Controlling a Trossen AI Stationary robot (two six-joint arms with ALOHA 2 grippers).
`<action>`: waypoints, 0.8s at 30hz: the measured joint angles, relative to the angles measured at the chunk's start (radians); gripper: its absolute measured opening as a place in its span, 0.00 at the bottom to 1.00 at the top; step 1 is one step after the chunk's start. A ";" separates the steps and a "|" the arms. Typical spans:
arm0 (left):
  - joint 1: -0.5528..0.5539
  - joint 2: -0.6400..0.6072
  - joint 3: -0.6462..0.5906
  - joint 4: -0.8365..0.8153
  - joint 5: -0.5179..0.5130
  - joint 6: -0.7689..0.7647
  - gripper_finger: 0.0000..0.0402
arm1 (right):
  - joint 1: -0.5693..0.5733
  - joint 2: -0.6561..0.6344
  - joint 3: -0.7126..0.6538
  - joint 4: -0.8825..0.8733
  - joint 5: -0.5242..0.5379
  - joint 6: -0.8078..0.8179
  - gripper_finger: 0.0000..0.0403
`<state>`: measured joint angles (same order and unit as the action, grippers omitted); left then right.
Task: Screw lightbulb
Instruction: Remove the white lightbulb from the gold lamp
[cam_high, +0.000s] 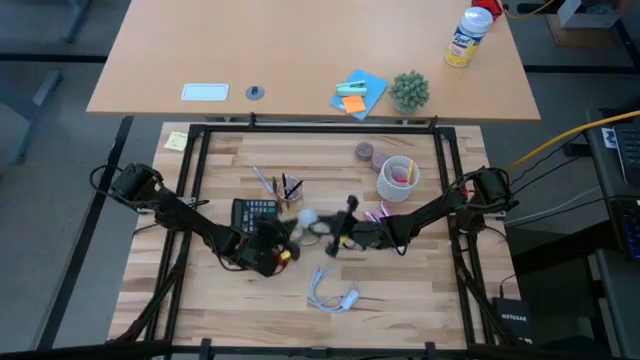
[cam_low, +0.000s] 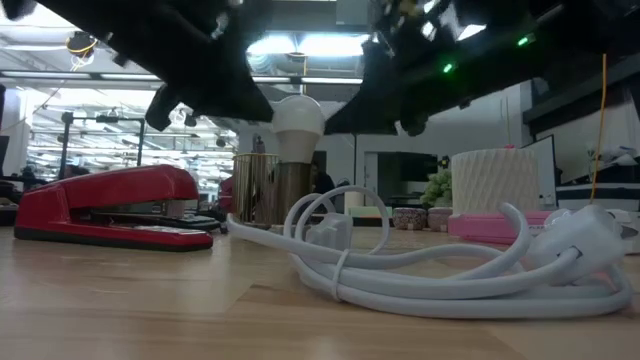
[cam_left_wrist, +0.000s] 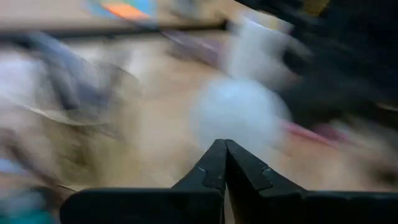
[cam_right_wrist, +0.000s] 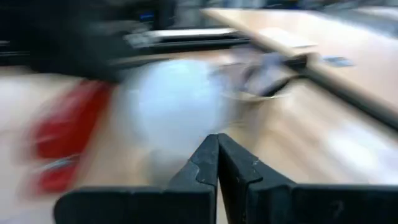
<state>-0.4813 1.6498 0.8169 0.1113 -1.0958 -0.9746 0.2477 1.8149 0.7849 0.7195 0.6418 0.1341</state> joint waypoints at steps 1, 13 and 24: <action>-0.007 0.000 0.003 0.023 0.047 -0.008 0.00 | -0.006 0.002 0.001 0.005 0.014 0.000 0.02; -0.073 0.003 0.003 0.012 0.003 -0.020 0.00 | -0.014 0.002 0.003 0.023 0.040 -0.035 0.02; -0.078 0.003 0.002 0.011 -0.211 -0.016 0.00 | 0.071 -0.065 0.003 0.044 0.015 -0.061 0.02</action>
<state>-0.5595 1.6527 0.8192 0.1226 -1.3064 -0.9908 0.3184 1.7494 0.7876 0.7634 0.6572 0.0731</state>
